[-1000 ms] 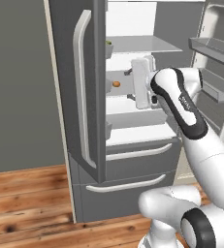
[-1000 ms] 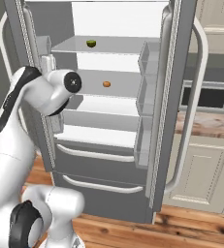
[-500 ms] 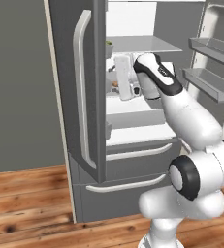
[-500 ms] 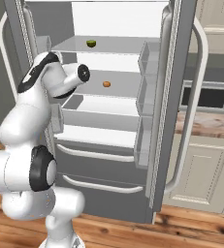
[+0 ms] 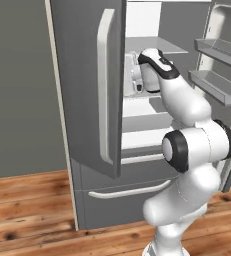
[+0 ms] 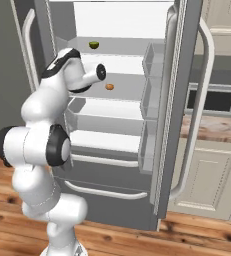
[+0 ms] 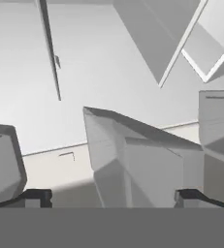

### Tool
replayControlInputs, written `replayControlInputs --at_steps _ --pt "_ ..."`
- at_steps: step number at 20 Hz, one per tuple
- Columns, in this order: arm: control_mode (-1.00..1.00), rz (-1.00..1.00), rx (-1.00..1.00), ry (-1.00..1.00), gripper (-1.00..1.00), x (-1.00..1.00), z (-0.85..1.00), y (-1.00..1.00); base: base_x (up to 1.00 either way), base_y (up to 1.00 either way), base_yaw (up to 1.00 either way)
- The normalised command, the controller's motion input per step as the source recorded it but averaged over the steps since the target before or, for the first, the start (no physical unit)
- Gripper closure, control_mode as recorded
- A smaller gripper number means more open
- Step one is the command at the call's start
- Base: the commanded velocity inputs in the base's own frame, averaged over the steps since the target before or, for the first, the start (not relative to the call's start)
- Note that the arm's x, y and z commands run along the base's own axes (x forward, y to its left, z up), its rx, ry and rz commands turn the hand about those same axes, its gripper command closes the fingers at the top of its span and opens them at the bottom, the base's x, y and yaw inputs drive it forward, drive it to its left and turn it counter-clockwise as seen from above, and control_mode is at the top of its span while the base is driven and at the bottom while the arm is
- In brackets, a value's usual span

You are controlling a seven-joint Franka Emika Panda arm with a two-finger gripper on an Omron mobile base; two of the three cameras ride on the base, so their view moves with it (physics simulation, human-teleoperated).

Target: Retrieve the kiwi and tangerine from the fridge and place them into the bowl on the dining table.

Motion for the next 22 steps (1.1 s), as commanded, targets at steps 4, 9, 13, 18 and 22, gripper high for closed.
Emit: replayControlInputs --at_steps 4,9,13,18,22 --pt "-1.0 0.09 -0.2 -0.06 -1.0 -0.34 -0.23 1.0 0.0 0.0 0.0" --pt "-1.0 0.12 -0.31 -0.13 -1.0 -0.97 -0.14 1.0 0.0 0.0 0.0" --pt "-1.0 0.07 -0.29 -0.14 -1.0 -0.95 -0.09 1.0 0.0 0.0 0.0" --pt "-1.0 0.05 -0.28 -0.17 -1.0 -0.99 -0.06 1.0 0.0 0.0 0.0" --pt "-1.0 0.05 -0.26 -0.14 -1.0 -0.98 0.0 1.0 0.0 0.0 0.0"
